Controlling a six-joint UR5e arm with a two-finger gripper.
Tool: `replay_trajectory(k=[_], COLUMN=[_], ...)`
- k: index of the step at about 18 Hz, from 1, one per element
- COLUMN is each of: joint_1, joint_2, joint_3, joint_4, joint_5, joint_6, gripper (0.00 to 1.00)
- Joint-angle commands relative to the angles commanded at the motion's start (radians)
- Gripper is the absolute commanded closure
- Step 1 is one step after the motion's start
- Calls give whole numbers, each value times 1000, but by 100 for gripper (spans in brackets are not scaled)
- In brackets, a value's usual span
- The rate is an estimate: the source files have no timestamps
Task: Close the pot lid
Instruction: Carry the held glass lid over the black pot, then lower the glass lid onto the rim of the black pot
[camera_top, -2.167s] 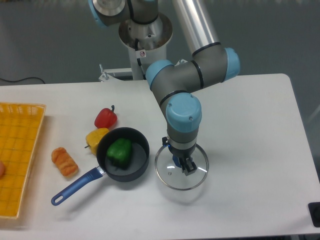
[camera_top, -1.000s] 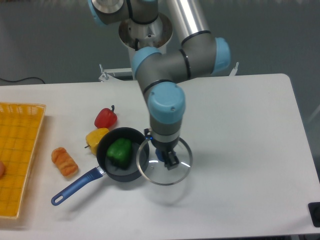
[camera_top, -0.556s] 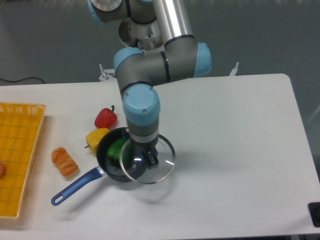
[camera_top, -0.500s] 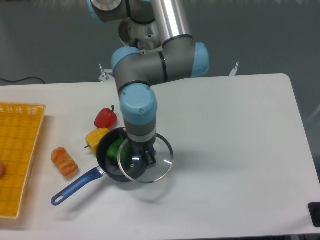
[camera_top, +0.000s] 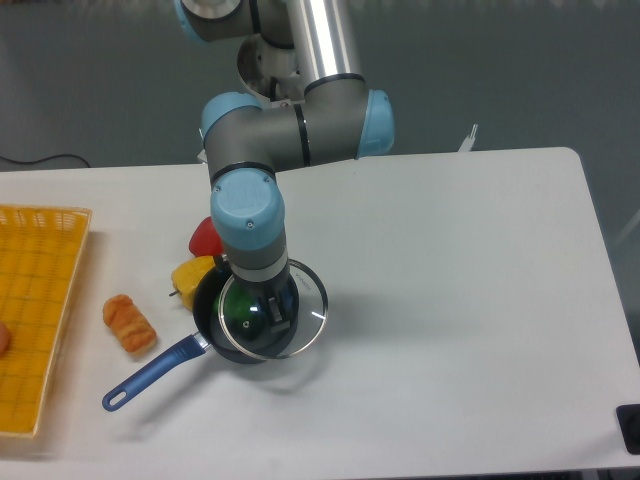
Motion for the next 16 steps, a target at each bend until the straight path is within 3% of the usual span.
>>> replay_trajectory(k=[16], joint_1=[-23], joint_2=[9], joint_3=[-18], joint_4=[5], joint_5=[0], joint_6=[-21], gripper=[42])
